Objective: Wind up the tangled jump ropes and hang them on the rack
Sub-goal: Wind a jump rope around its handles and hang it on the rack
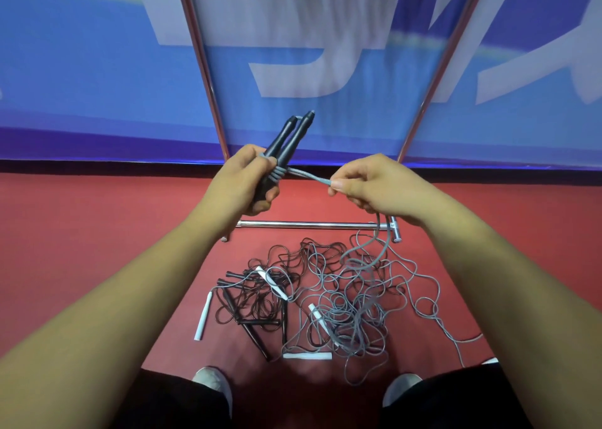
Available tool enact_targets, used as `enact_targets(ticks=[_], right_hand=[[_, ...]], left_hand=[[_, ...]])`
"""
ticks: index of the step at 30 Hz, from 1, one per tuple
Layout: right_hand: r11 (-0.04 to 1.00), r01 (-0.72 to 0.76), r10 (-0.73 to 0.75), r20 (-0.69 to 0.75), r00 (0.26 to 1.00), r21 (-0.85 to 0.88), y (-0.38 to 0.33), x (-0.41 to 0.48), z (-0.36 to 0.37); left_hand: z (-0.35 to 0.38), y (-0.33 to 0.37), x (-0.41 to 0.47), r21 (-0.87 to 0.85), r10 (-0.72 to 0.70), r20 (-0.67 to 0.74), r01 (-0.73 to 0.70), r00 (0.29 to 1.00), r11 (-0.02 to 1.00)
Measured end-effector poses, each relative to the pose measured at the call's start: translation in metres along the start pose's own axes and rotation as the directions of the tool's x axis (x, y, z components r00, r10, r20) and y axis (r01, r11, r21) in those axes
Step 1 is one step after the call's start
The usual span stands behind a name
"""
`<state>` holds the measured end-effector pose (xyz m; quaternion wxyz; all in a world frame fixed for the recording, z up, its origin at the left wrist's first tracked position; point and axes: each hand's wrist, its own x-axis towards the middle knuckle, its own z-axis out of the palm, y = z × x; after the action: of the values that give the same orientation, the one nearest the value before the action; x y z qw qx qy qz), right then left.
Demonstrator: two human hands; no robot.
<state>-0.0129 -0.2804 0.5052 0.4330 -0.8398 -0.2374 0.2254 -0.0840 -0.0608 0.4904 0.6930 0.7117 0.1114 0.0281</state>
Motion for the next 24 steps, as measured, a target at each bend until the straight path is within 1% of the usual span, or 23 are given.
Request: enact_targets(ticks=[2, 5, 7, 10, 12, 18, 21, 24], right_hand=[[1.000, -0.007, 0.006, 0.026, 1.000, 0.028, -0.0046, -0.0017, 0.0032], [0.999, -0.003, 0.001, 0.042, 0.999, 0.037, -0.0082, -0.0042, 0.0068], [1.000, -0.004, 0.004, 0.040, 0.999, 0.005, -0.0082, -0.0061, 0.0067], [0.996, 0.005, 0.000, 0.047, 0.999, -0.087, -0.0093, -0.0088, 0.0047], [0.992, 0.009, -0.005, 0.031, 1.000, -0.128, -0.0100, -0.0082, 0.0050], [0.978, -0.034, 0.014, -0.096, 0.995, -0.208, -0.0070, -0.0051, 0.0048], [0.982, -0.035, 0.018, -0.092, 0.996, -0.184, -0.0066, -0.0056, 0.0030], [0.980, 0.020, -0.041, -0.103, 0.994, -0.197, -0.0071, -0.0079, 0.0050]], left_hand=[[-0.0026, -0.0012, 0.0012, 0.124, 0.029, -0.010, -0.028, 1.000, 0.992], [-0.0052, -0.0020, 0.0007, 0.199, 0.087, 0.007, -0.086, 0.996, 0.976], [-0.0065, -0.0029, 0.0004, 0.225, 0.098, 0.019, -0.100, 0.995, 0.969], [-0.0092, -0.0059, 0.0012, 0.278, 0.088, 0.026, -0.092, 0.996, 0.956], [-0.0095, -0.0060, 0.0008, 0.277, 0.072, 0.024, -0.076, 0.997, 0.958], [-0.0068, -0.0024, 0.0004, 0.227, 0.050, -0.008, -0.047, 0.999, 0.973], [-0.0042, -0.0022, 0.0010, 0.223, 0.040, -0.007, -0.038, 0.999, 0.974], [-0.0035, -0.0009, 0.0024, 0.224, 0.034, -0.023, -0.028, 0.999, 0.974]])
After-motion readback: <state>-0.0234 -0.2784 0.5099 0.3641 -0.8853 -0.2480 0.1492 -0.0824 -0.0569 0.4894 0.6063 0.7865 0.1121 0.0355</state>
